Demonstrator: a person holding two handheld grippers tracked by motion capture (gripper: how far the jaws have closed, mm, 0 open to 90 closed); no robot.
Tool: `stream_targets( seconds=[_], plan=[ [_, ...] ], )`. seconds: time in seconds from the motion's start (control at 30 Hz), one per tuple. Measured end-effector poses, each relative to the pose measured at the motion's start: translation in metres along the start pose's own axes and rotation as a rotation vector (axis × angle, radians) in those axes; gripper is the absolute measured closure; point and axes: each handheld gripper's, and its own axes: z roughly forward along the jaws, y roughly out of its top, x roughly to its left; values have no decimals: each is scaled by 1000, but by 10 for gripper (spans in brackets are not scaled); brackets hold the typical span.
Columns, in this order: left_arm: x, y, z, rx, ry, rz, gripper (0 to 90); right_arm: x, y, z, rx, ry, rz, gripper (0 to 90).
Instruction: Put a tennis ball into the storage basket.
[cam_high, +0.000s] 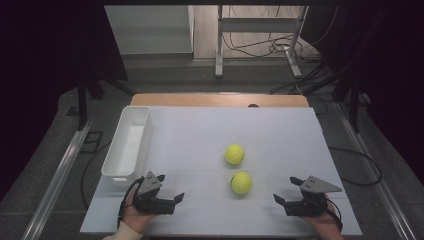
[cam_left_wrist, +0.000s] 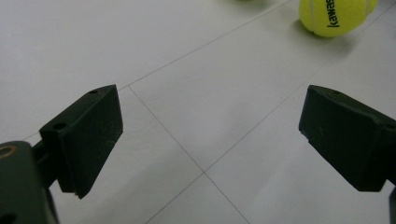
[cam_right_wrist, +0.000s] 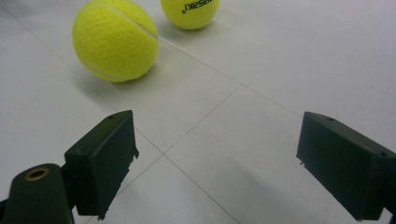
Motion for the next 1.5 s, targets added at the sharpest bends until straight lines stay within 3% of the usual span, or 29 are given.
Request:
stream_targets(
  seconds=[0.47, 0.9, 1.5],
  plan=[
    [-4, 6, 0, -11, -25, 19, 74, -2, -1, -2, -5, -10, 9, 129],
    [-17, 19, 4, -24, -69, 63, 75, -1, -2, -1, 4, -13, -5, 133],
    [-28, 29, 18, -3, -104, 87, 75, 0, -2, 0, 11, -6, -8, 134]
  ],
)
